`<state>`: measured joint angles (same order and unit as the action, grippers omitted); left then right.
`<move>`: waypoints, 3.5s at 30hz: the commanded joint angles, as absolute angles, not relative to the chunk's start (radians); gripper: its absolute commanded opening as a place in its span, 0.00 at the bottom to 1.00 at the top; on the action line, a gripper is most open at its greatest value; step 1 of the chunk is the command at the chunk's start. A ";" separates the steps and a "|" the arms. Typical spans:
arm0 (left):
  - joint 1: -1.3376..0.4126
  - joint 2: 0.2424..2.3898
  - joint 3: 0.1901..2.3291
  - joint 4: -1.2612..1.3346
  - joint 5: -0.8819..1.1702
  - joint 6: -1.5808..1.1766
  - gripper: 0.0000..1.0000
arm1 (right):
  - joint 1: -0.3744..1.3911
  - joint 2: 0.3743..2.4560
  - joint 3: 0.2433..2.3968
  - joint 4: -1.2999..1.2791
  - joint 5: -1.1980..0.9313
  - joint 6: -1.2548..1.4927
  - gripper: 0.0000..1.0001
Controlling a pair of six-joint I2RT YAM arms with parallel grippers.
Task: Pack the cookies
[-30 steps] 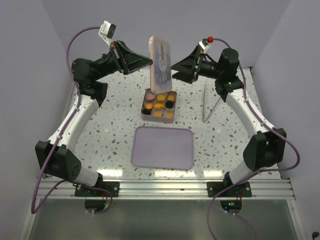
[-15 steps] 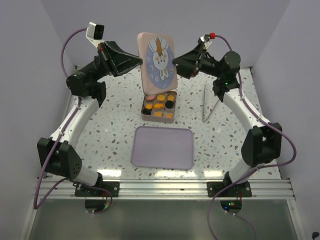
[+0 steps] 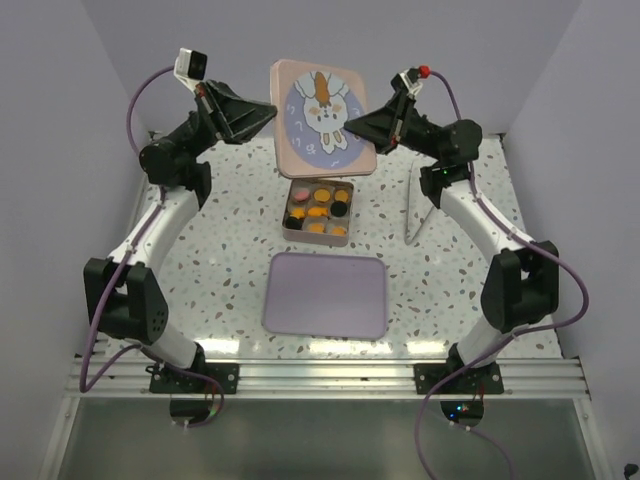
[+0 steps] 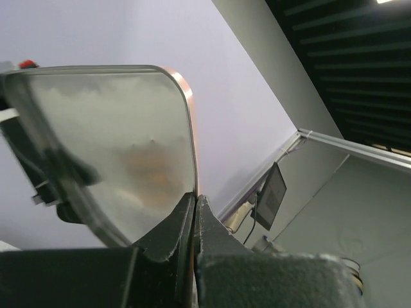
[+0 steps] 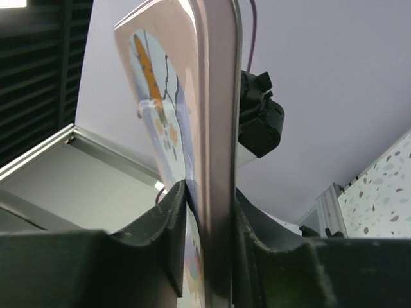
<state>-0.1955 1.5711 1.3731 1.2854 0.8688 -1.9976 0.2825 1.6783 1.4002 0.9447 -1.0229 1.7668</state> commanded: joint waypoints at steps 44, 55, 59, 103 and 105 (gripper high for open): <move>-0.074 1.620 1.150 -0.045 0.656 -0.775 1.00 | 0.313 1.658 1.301 0.089 -0.528 1.190 0.00; -0.146 1.867 1.298 -0.083 0.643 -0.658 1.00 | 0.413 1.851 1.242 0.402 -0.399 1.290 0.00; -0.146 1.920 1.350 -0.117 0.637 -0.637 1.00 | 0.417 1.904 1.288 0.410 -0.370 1.290 0.00; -0.267 2.089 1.537 -0.314 0.495 -0.489 0.92 | 0.391 1.786 1.281 -0.210 -0.112 0.999 0.53; -0.270 2.092 1.539 -0.314 0.495 -0.491 0.92 | 0.387 1.783 1.282 -0.228 -0.104 0.994 0.53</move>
<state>-0.2588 2.0819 1.4967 -0.3069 0.5072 -0.5220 0.3946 1.8427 1.2434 -0.1493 -0.1596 1.0336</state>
